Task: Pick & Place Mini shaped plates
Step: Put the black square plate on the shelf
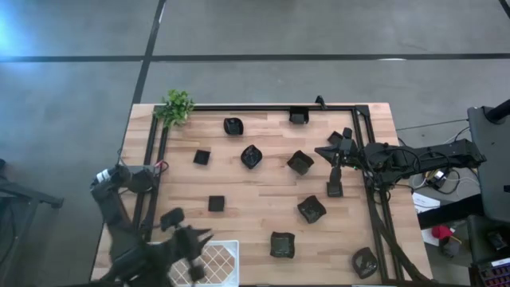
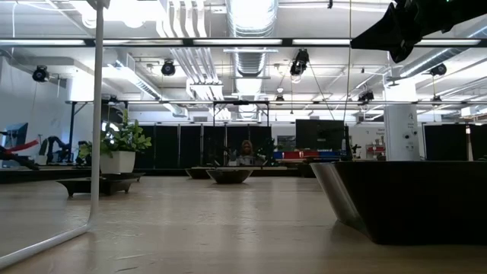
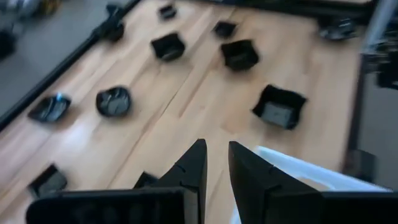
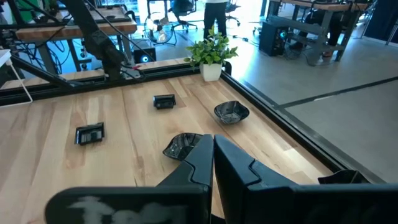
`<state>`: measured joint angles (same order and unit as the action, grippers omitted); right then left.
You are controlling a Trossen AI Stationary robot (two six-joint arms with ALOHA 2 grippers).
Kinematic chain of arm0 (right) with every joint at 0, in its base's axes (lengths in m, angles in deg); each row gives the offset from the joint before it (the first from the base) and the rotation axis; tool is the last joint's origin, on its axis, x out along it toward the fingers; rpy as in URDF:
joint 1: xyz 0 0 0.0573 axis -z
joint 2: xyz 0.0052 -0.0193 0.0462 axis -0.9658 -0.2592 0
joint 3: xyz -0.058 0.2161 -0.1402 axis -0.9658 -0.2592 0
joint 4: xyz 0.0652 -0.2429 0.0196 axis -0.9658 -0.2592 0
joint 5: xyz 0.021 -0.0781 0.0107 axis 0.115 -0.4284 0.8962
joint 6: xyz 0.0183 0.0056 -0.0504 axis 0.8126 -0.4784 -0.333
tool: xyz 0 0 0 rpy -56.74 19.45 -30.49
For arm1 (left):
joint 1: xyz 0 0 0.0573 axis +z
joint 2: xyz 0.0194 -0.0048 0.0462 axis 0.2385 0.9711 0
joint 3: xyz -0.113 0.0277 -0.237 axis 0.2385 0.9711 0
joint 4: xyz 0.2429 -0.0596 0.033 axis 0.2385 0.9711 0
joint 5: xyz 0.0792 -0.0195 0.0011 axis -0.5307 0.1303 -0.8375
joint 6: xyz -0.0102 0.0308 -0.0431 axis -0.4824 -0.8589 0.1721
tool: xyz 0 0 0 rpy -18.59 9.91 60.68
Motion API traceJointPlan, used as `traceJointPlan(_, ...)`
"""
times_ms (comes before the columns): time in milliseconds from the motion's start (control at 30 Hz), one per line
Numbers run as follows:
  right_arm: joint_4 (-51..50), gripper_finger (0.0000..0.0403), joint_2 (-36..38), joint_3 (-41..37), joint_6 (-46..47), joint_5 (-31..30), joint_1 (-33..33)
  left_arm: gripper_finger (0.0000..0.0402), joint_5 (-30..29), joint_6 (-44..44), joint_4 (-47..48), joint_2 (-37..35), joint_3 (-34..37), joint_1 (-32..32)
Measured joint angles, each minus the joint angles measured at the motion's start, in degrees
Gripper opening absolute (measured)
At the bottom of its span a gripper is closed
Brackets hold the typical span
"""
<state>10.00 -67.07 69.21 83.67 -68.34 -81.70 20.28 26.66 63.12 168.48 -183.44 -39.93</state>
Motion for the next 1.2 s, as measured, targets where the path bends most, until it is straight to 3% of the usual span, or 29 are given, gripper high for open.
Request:
traceJointPlan(300,0.0,0.0013,0.0,0.0,-1.8,0.0,0.0,0.006,9.0,-3.1,0.0,-0.6,0.2,13.0)
traceJointPlan(567,0.0,0.0013,0.0,0.0,-1.9,0.1,0.0,0.006,10.4,-3.2,0.0,-4.9,3.4,19.4)
traceJointPlan(767,0.0,0.0013,0.0,0.0,-1.9,0.1,0.0,0.006,13.4,1.5,-0.1,-11.4,14.9,22.9)
traceJointPlan(967,0.0,0.0013,0.0,0.0,-1.9,0.1,0.0,0.006,16.3,11.5,-1.0,-19.9,29.2,24.6)
traceJointPlan(1200,0.0,0.0013,0.0,0.0,-1.9,0.1,0.0,0.006,20.2,15.5,-14.6,-29.5,47.2,24.8)
